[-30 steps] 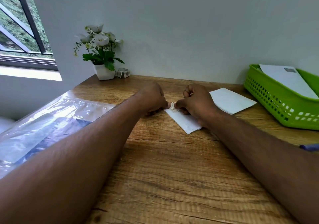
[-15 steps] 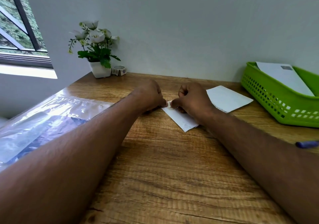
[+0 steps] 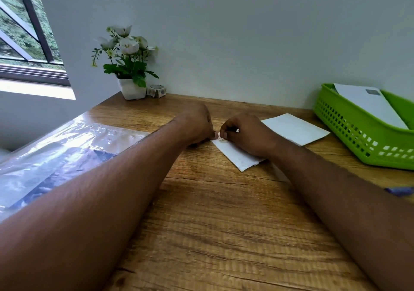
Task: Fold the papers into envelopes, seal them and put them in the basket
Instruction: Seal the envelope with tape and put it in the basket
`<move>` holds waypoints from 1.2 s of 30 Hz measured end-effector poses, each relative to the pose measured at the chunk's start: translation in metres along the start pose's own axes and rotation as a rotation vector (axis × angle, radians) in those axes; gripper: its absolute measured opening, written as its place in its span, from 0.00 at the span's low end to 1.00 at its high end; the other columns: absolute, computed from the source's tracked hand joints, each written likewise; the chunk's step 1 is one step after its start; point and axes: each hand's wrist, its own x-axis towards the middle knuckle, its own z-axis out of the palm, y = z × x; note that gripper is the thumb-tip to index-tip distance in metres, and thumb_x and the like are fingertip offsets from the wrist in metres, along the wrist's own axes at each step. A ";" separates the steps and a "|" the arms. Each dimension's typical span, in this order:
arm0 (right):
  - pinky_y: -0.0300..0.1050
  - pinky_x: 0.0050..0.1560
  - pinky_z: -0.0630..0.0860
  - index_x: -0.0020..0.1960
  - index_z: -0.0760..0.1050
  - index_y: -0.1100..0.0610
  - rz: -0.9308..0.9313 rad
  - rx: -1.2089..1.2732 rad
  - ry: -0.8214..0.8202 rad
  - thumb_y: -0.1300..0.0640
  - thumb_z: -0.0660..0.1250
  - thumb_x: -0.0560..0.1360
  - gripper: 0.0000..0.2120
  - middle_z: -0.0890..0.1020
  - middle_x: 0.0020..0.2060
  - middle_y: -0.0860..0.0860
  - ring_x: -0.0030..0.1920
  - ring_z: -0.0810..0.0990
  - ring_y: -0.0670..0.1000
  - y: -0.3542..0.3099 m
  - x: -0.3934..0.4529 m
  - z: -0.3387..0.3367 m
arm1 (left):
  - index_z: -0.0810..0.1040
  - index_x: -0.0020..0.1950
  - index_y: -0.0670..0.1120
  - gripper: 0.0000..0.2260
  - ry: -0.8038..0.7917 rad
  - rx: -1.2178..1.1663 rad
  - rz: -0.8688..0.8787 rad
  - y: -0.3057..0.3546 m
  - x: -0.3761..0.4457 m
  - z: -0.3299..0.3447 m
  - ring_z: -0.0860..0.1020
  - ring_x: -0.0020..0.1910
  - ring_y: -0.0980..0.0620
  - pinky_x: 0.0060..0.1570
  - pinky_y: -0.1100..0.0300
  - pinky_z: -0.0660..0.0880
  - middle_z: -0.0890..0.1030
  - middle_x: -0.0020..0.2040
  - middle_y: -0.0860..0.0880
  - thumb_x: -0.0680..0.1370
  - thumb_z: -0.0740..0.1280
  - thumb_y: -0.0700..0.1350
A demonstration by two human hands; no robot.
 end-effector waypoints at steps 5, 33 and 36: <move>0.38 0.49 0.69 0.49 0.84 0.56 0.017 0.020 0.063 0.61 0.65 0.76 0.09 0.84 0.48 0.48 0.48 0.77 0.43 -0.002 0.001 0.002 | 0.82 0.49 0.41 0.09 -0.013 0.012 0.001 0.002 -0.004 -0.002 0.78 0.39 0.50 0.45 0.55 0.78 0.83 0.42 0.45 0.73 0.74 0.44; 0.38 0.34 0.68 0.40 0.76 0.56 0.106 0.172 -0.079 0.52 0.74 0.70 0.09 0.78 0.33 0.47 0.34 0.73 0.43 0.009 -0.007 -0.020 | 0.80 0.47 0.42 0.12 -0.048 0.028 -0.036 0.001 -0.003 -0.002 0.78 0.31 0.50 0.29 0.59 0.77 0.81 0.39 0.45 0.71 0.75 0.49; 0.40 0.37 0.68 0.41 0.78 0.54 0.137 0.194 -0.182 0.52 0.75 0.69 0.08 0.79 0.35 0.46 0.37 0.73 0.44 0.009 -0.009 -0.026 | 0.80 0.48 0.42 0.13 -0.034 0.063 -0.044 0.003 -0.003 -0.002 0.79 0.32 0.49 0.34 0.57 0.79 0.83 0.40 0.44 0.71 0.75 0.49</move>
